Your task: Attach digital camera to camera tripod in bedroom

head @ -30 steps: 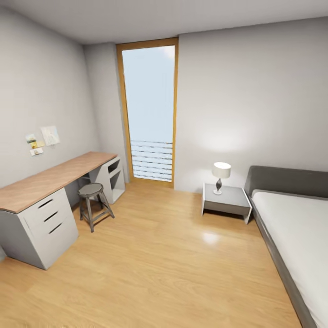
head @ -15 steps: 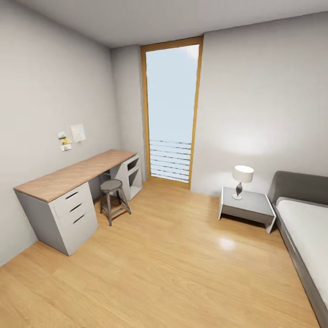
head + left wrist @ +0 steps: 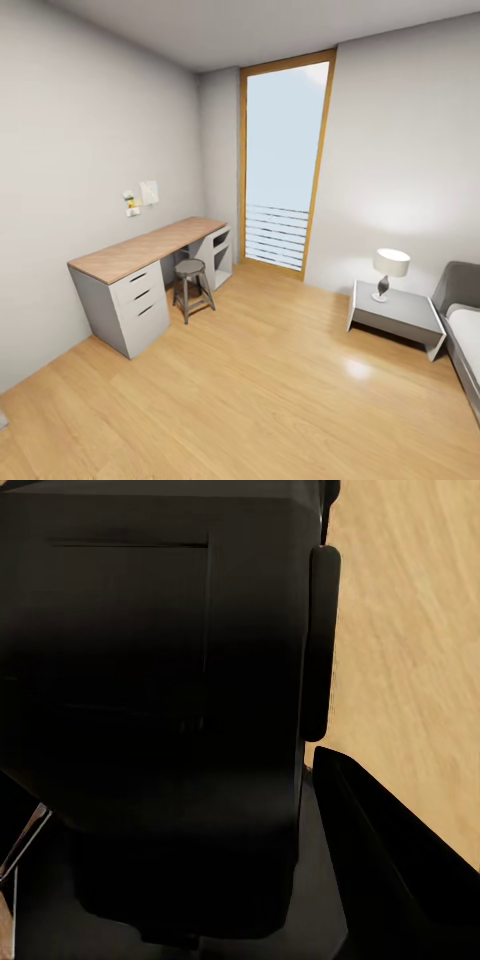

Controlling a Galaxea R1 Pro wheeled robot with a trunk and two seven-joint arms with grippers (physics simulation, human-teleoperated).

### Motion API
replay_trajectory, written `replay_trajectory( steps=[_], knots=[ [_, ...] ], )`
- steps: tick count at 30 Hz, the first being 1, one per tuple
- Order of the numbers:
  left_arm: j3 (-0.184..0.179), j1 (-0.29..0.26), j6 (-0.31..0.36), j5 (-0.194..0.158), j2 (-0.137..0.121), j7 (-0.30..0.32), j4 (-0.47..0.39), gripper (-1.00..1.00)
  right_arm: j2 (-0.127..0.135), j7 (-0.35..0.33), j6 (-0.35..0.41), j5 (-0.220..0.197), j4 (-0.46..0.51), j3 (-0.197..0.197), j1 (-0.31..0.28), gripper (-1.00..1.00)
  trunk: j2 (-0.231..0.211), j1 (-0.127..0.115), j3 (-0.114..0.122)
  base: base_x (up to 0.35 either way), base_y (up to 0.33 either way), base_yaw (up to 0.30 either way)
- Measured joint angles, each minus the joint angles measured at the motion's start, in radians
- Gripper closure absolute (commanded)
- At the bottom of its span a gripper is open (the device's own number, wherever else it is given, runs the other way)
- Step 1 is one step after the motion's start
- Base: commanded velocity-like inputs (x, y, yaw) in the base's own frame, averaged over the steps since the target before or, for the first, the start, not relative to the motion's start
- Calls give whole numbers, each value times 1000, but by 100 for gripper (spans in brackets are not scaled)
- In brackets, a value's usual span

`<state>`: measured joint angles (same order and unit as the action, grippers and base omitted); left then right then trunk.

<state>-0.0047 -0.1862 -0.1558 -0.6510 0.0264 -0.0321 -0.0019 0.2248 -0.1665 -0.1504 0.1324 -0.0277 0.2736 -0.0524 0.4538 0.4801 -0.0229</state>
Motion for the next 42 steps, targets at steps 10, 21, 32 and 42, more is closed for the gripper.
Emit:
replay_trajectory(
  steps=[10, 21, 32, 42],
  knots=[
    [1, 0, -1, -3, -11, -1, 0, 100, 0, 0, 0, 0, 0, 0, 0, -100, 0, 0, 0, 0, 0, 280],
    [1, 0, 0, -4, -14, 0, 1, 100, 0, 0, 0, 0, 0, 0, 0, -100, 0, 0, 0, 0, 0, 280],
    [2, 0, 1, -45, -36, 3, 2, 100, 0, 0, 0, 0, 0, 0, 0, -100, 0, 0, 0, 0, 0, 280],
    [1, 0, 3, -138, -41, 1, 2, 100, 0, 0, 0, 0, 0, 0, 0, -100, 0, 0, 0, 0, 0, 280]
  ],
)
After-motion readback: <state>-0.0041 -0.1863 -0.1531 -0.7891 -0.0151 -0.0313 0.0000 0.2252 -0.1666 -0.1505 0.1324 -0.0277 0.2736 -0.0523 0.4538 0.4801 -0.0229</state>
